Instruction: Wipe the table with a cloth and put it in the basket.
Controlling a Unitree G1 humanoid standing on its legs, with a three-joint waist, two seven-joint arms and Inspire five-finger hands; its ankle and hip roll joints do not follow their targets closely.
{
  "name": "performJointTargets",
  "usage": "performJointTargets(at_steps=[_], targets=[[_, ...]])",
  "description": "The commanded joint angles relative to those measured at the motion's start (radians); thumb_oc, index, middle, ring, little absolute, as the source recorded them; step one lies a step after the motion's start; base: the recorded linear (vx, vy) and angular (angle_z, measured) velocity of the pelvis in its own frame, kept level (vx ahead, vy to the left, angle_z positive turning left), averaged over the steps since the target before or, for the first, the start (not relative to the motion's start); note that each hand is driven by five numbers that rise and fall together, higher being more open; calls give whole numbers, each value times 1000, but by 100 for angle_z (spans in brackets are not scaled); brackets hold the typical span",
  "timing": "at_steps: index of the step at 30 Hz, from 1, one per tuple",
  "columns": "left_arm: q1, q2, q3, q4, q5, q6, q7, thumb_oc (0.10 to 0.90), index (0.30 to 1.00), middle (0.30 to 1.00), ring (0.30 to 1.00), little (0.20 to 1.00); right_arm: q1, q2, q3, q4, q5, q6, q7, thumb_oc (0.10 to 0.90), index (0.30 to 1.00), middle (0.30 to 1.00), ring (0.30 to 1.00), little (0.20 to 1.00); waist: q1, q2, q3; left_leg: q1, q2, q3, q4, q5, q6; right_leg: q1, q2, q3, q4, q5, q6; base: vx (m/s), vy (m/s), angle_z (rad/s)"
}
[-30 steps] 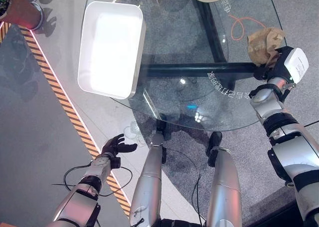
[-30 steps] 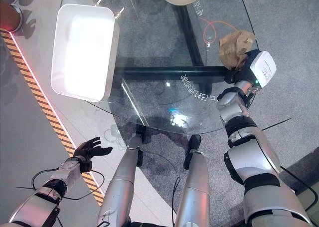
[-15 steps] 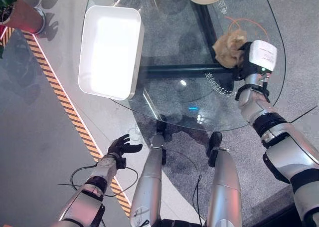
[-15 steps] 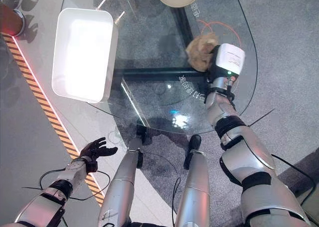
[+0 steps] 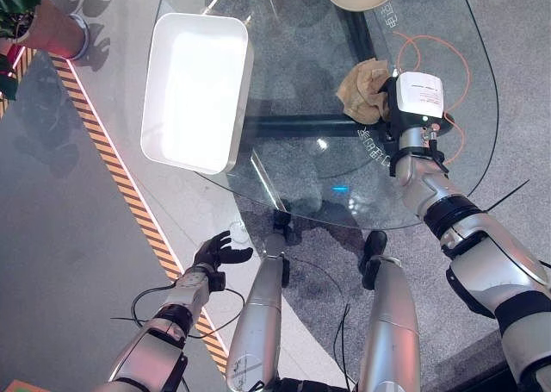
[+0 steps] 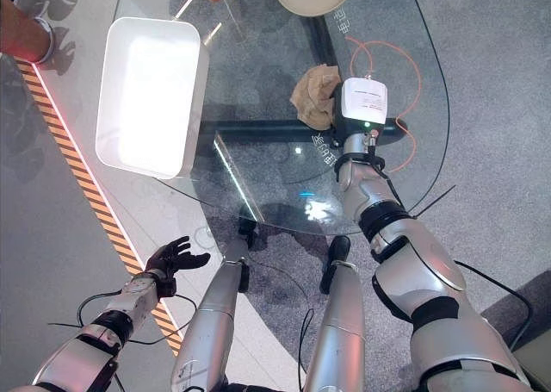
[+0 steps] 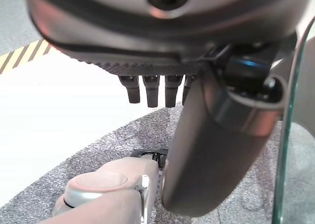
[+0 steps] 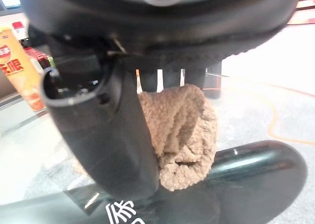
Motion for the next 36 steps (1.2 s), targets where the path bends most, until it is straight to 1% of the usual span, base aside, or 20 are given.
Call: performJointTargets(at_steps=[1,4,7,14,17,24,29,32,36], targets=[[11,13,-31,15,22,-21,38,800,900,900,900,900,-52,119,99,-115,-78,-114,56,100,300,300,300,200,30,5,-2,7,-116,93,139,-149,107,46,35,-45,-240,173,-16,0,0,0],[13,9,-28,11,23,-21,39,800,900,900,900,900,-32,133,116,-143,-108,-130,92,100,300,300,300,200,28,6,-2,6,-117,93,137,-147,107,43,35,-42,-238,173,-16,0,0,0],[12,8,-28,7,25,-17,43,800,900,900,900,900,-15,142,126,-163,-108,-131,108,100,300,300,300,200,27,5,-2,7,-118,92,134,-145,107,44,35,-43,-241,174,-15,0,0,0],[17,7,-22,11,24,-25,37,800,900,900,900,900,36,169,149,-236,-128,-160,170,100,300,300,300,200,20,5,-2,8,-117,95,128,-140,106,40,33,-37,-243,179,-14,0,0,0],[16,2,-23,13,24,-27,40,800,900,900,900,900,45,177,153,-244,-129,-164,175,100,300,300,300,200,19,5,-2,8,-117,95,128,-140,105,39,33,-36,-244,180,-14,0,0,0],[13,3,-13,17,25,-29,36,800,900,900,900,900,69,190,160,-301,-116,-182,230,100,300,300,300,200,13,3,-2,8,-115,97,127,-136,104,36,33,-31,-244,184,-13,0,0,0],[7,0,-13,20,19,-28,40,800,900,900,900,900,88,203,163,-316,-97,-172,239,100,300,300,300,200,9,0,-2,6,-114,98,128,-134,102,34,33,-28,-243,184,-14,0,0,0],[9,-3,-12,18,21,-29,43,800,900,900,900,900,98,207,164,-323,-96,-177,253,100,300,300,300,200,7,0,-2,9,-113,98,126,-134,102,34,33,-27,-243,184,-14,0,0,0],[5,-6,-10,19,15,-28,50,800,900,900,900,900,112,213,159,-342,-92,-152,263,100,300,300,300,200,3,-2,-2,10,-112,98,122,-130,101,34,34,-25,-243,185,-14,0,0,0]])
